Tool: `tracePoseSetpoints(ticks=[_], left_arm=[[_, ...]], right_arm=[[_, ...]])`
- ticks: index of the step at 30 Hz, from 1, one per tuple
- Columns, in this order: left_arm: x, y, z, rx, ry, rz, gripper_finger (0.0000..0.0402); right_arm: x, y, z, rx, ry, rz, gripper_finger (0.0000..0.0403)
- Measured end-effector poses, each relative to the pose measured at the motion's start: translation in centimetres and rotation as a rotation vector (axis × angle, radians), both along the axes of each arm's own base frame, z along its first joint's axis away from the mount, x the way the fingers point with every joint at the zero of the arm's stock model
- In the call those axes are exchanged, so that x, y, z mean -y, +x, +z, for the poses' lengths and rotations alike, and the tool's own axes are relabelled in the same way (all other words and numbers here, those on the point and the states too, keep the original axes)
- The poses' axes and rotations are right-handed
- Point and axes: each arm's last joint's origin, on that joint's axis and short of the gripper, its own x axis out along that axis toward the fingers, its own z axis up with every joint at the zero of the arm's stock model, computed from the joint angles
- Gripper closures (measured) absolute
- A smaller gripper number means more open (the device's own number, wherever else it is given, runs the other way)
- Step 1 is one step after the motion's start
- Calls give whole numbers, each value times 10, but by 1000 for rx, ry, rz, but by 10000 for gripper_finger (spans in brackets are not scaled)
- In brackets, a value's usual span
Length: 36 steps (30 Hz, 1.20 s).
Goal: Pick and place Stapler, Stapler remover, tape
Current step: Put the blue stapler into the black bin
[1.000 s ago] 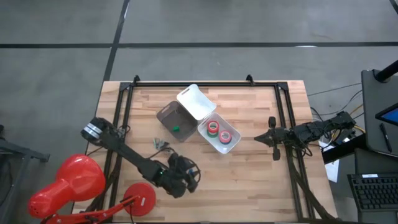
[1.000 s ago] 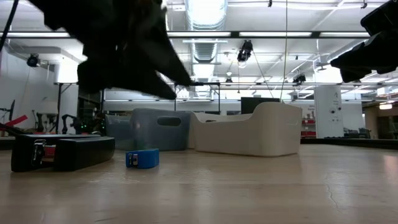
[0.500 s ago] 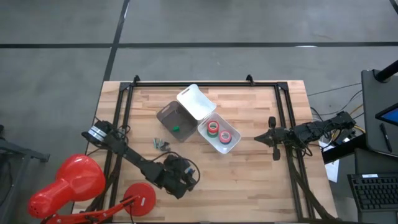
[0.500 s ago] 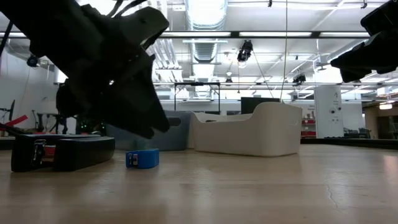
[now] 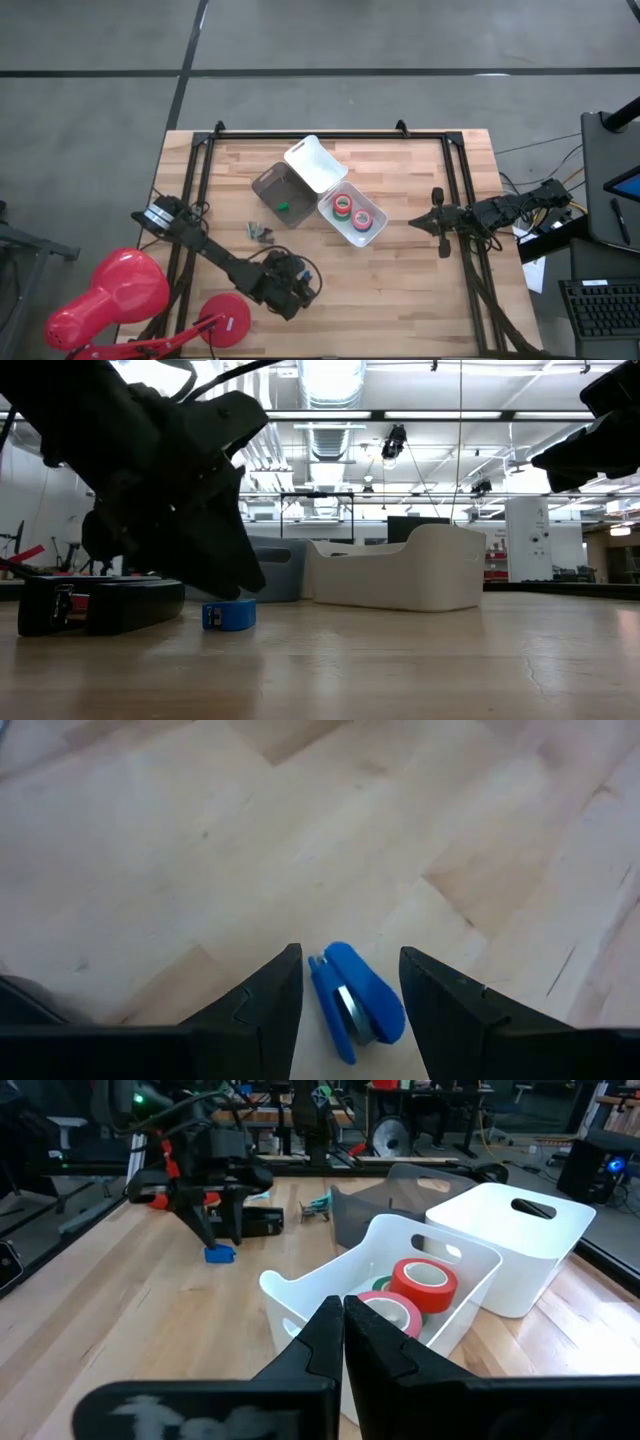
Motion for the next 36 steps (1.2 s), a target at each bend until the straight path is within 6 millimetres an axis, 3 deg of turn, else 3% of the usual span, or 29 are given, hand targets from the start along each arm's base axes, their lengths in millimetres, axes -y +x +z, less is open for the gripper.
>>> tracePoseSetpoints(ticks=[14, 27, 36], left_arm=[[2, 7, -16, -34, -14, -42, 237], [-1, 6, -17, -61, 69, -79, 335], [-7, 5, -3, -9, 179, -52, 310]], right_arm=[[0, 0, 0, 0, 0, 0, 394], [0, 0, 0, 0, 0, 0, 394], [0, 0, 0, 0, 0, 0, 394]])
